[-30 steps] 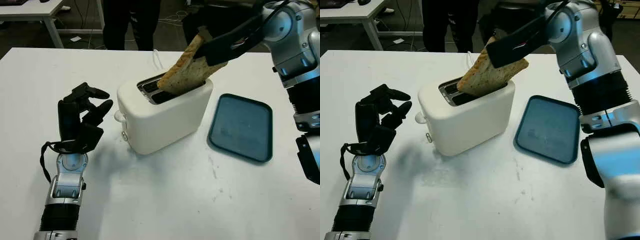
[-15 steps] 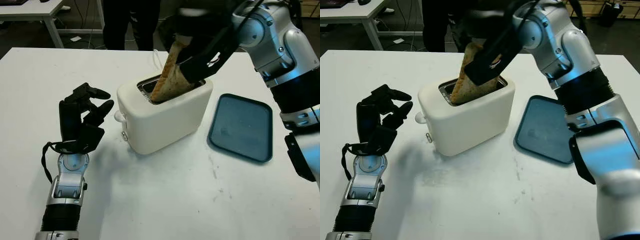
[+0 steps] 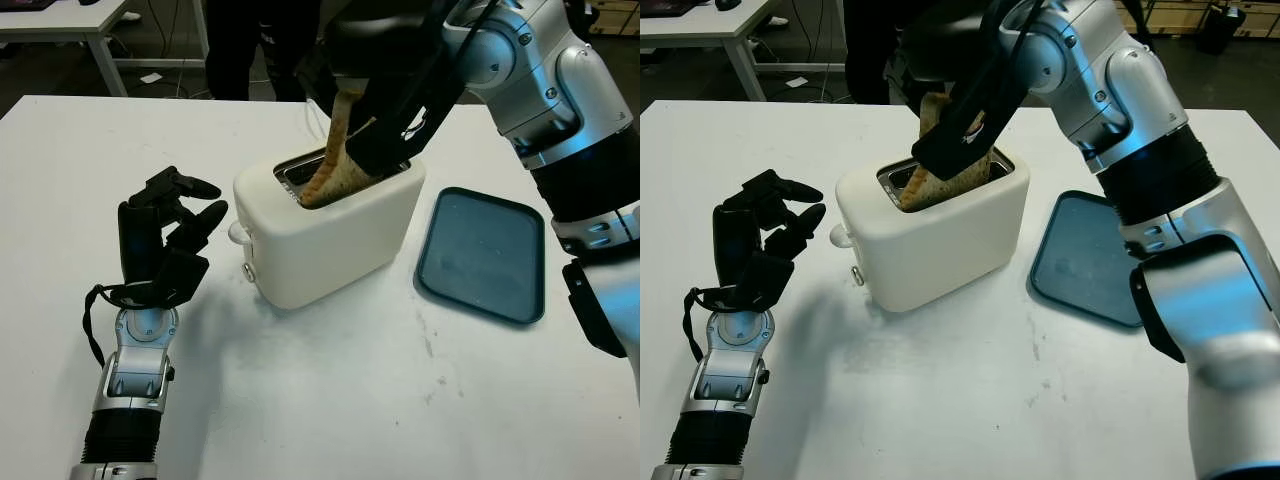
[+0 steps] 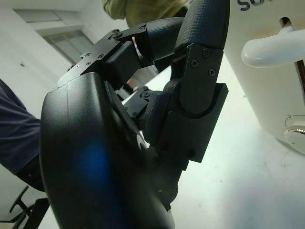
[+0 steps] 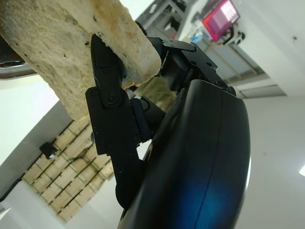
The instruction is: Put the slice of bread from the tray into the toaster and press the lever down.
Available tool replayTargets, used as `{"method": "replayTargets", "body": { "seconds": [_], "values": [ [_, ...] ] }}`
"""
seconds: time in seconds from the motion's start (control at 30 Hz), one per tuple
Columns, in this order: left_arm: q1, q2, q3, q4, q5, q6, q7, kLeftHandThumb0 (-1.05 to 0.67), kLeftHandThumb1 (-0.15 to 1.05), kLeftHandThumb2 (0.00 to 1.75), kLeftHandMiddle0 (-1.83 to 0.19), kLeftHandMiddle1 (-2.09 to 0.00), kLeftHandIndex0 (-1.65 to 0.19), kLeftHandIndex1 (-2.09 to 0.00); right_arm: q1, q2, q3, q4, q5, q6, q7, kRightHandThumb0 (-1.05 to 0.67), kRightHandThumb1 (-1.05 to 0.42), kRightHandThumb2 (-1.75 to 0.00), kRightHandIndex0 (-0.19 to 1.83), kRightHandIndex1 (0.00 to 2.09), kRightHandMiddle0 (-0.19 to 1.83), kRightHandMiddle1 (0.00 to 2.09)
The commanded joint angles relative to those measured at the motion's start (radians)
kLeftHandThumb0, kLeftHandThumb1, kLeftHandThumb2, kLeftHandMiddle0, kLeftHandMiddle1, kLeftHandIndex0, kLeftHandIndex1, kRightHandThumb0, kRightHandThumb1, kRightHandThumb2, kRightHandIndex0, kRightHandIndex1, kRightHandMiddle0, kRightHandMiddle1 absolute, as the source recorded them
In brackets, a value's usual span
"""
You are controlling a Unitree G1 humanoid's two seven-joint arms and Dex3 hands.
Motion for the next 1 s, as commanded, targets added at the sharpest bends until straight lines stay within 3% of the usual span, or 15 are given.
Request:
{"method": "replayTargets", "body": {
  "seconds": [0.0, 0.2, 0.43, 0.47, 0.53, 0.67, 0.83, 0.97],
  "values": [
    [0.016, -0.005, -0.002, -0.011, 0.010, 0.002, 0.011, -0.96, 0.92, 0.14, -1.01, -1.47, -0.85, -1.03, -0.007, 0.002, 0.014, -0.012, -0.019, -0.025, -0.010, -0.42, -0.92, -0.10, 1.10, 1.75, 0.69, 1.73],
    [0.015, -0.001, -0.002, -0.007, 0.009, -0.004, 0.011, -0.96, 0.92, 0.14, -1.00, -1.46, -0.85, -1.03, -0.008, -0.021, 0.022, -0.002, -0.066, -0.094, -0.051, -0.43, -0.92, -0.11, 1.09, 1.75, 0.71, 1.21],
    [0.016, -0.004, -0.005, -0.011, 0.006, 0.003, 0.009, -0.96, 0.92, 0.13, -0.99, -1.45, -0.84, -1.04, -0.011, -0.027, 0.021, 0.024, -0.107, -0.133, -0.120, -0.42, -0.92, -0.12, 1.09, 1.75, 0.68, 1.03],
    [0.016, -0.004, -0.005, -0.011, 0.006, 0.003, 0.009, -0.96, 0.92, 0.13, -1.00, -1.45, -0.84, -1.04, -0.013, -0.027, 0.022, 0.027, -0.114, -0.137, -0.132, -0.42, -0.92, -0.12, 1.09, 1.75, 0.66, 1.03],
    [0.015, -0.002, -0.005, -0.010, 0.008, 0.003, 0.010, -0.96, 0.92, 0.14, -1.00, -1.46, -0.84, -1.03, -0.017, -0.026, 0.019, 0.033, -0.119, -0.139, -0.145, -0.41, -0.91, -0.11, 1.09, 1.75, 0.67, 1.28],
    [0.016, -0.004, -0.005, -0.011, 0.006, 0.005, 0.010, -0.97, 0.92, 0.14, -0.99, -1.44, -0.85, -1.03, -0.029, -0.027, 0.019, 0.040, -0.143, -0.142, -0.174, -0.43, -0.91, -0.09, 1.09, 1.75, 0.67, 1.20],
    [0.016, -0.005, -0.006, -0.013, 0.009, 0.007, 0.012, -0.96, 0.92, 0.13, -1.00, -1.44, -0.85, -1.02, -0.040, -0.032, 0.016, 0.050, -0.161, -0.142, -0.203, -0.43, -0.92, -0.08, 1.09, 1.75, 0.69, 1.63],
    [0.016, -0.002, -0.008, -0.016, 0.012, 0.009, 0.010, -0.96, 0.92, 0.15, -0.99, -1.45, -0.85, -1.02, -0.046, -0.037, 0.012, 0.052, -0.167, -0.148, -0.218, -0.43, -0.91, -0.07, 1.11, 1.75, 0.69, 1.50]
  ]
}}
